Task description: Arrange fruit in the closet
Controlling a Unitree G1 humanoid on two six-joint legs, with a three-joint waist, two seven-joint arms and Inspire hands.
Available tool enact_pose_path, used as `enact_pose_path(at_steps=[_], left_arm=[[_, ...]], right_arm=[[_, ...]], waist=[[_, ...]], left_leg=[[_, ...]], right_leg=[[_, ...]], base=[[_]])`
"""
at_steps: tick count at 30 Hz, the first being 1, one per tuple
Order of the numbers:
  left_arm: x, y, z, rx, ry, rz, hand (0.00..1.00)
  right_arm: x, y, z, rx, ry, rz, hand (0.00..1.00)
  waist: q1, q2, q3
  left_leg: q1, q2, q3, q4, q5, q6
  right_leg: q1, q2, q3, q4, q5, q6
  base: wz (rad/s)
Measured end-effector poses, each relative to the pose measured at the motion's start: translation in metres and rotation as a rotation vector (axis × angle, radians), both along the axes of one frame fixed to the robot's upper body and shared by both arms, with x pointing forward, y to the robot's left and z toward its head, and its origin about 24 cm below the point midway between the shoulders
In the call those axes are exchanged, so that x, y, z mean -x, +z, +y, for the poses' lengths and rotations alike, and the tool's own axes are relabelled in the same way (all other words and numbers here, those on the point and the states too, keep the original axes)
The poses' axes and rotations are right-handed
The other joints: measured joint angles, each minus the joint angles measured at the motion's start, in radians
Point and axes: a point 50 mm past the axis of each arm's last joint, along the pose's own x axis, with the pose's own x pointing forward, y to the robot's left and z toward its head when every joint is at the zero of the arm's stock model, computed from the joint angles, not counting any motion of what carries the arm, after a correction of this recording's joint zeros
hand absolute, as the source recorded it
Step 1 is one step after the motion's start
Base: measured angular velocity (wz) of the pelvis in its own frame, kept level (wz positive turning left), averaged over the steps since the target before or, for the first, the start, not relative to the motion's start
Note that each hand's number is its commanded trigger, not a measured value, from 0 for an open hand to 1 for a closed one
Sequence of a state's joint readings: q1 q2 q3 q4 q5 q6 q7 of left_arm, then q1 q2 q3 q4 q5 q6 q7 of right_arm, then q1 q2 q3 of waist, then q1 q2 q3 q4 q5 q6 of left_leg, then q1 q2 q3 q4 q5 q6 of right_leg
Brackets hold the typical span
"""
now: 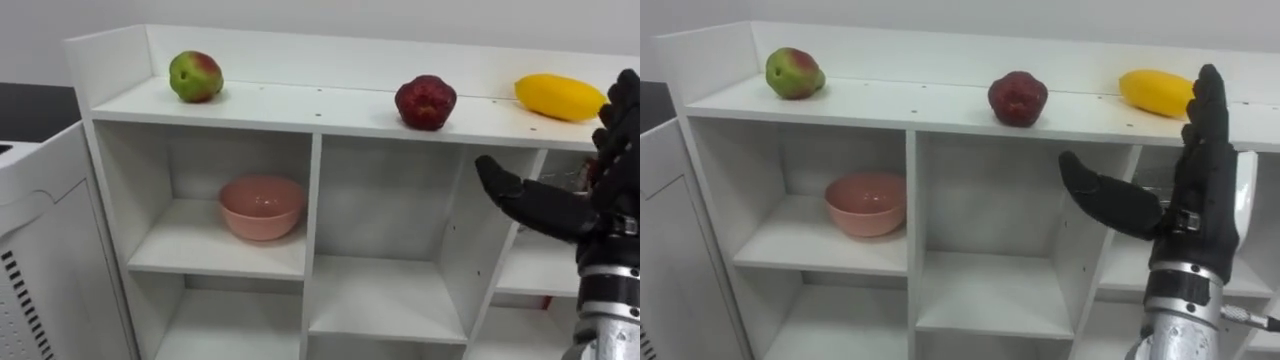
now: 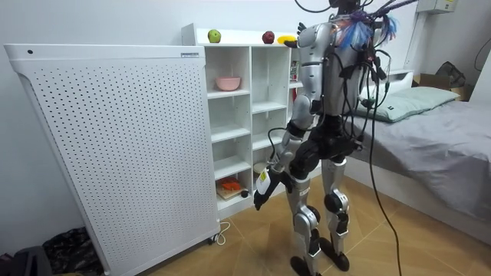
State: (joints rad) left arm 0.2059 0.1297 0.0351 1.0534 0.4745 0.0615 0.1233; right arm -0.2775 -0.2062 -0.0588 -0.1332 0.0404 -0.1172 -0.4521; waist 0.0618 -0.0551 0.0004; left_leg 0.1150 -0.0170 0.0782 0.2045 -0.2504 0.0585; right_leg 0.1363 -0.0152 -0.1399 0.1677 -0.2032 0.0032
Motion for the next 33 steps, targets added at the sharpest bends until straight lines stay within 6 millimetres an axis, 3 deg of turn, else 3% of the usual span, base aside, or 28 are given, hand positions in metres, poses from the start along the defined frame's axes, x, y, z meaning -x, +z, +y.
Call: enact_pose_path(at_steps=[9, 20, 33], left_arm=[[0.001, 0.001, 0.003, -0.007, -0.001, 0.004, 0.00], [-0.003, 0.002, 0.005, -0.026, -0.042, 0.003, 0.00], [0.003, 0.004, 0.016, -0.053, -0.044, 0.021, 0.00]], right_arm=[[-0.003, 0.011, -0.001, 0.041, 0.031, -0.022, 0.00], [-0.014, 0.012, -0.009, 0.045, 0.045, 0.010, 0.00], [-0.032, 0.042, -0.016, 0.030, 0.101, -0.035, 0.00]], waist=[[0.009, -0.008, -0.0014], [0.024, -0.027, 0.0105], [0.022, -0.025, 0.0091]], left_leg=[[0.000, 0.000, -0.014, 0.001, 0.001, -0.002], [-0.004, -0.001, -0.026, 0.002, 0.002, -0.003], [-0.006, -0.001, -0.043, 0.002, 0.003, -0.004]], right_leg=[[0.004, -0.001, -0.017, 0.002, 0.001, -0.001], [0.007, -0.002, -0.032, 0.001, 0.001, 0.000], [0.007, -0.004, -0.066, 0.000, 0.001, 0.000]], base=[[0.04], [0.03], [0.04]])
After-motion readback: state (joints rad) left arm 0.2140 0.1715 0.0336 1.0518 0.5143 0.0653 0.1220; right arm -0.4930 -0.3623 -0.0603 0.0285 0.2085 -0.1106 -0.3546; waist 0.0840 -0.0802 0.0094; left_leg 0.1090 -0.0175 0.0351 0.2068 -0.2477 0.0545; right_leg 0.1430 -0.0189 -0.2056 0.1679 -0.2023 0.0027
